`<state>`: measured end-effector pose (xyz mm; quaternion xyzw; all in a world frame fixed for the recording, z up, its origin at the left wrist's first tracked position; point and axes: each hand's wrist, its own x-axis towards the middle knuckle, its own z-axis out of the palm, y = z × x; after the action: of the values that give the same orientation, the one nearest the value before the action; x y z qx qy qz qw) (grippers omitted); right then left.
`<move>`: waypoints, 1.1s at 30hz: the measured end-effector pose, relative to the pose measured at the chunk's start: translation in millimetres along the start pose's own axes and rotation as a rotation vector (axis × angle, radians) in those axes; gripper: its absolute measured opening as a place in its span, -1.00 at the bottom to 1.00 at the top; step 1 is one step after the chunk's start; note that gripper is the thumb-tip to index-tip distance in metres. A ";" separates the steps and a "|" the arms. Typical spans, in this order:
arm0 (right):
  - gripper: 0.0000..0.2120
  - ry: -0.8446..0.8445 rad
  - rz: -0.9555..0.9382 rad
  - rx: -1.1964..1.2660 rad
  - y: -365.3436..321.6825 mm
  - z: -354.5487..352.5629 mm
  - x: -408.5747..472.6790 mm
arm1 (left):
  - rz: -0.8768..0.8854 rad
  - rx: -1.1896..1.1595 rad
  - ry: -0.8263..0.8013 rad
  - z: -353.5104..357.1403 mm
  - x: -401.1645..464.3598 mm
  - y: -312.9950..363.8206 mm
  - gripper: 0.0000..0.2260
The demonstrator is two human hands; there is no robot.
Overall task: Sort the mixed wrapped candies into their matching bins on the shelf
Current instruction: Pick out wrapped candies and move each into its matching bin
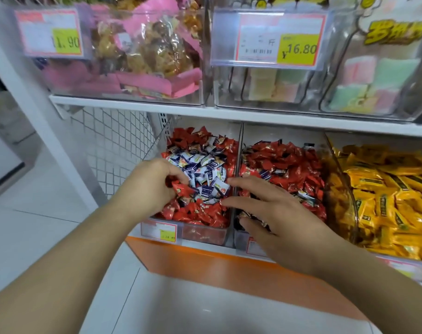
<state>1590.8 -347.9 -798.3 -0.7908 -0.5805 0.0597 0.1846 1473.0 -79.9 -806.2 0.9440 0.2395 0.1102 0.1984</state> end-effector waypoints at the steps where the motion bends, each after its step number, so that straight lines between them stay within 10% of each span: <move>1: -0.58 0.001 0.002 0.003 -0.2 -0.1 -0.2 | -0.015 -0.032 0.034 -2.1 -0.4 -0.9 -0.69; 10: -0.49 -0.007 -0.001 0.023 3.2 1.1 -1.0 | -0.038 -0.338 -0.138 -2.7 -12.8 9.4 -0.78; 17: -0.38 0.007 0.079 0.047 3.3 -9.8 -9.5 | 0.104 0.107 -0.062 0.6 -8.7 29.0 -0.71; 22: -0.41 0.054 0.281 0.005 17.1 -10.9 -18.8 | 0.178 0.051 -0.294 21.4 -4.8 32.1 -0.53; 33: -0.56 -0.056 0.487 0.003 38.7 -12.7 -19.0 | 0.069 0.034 -0.152 26.2 -4.1 35.8 -0.88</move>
<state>1623.4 -378.6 -802.8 -0.9052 -0.3777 0.1251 0.1496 1492.0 -119.3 -815.0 0.9606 0.1927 0.0411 0.1962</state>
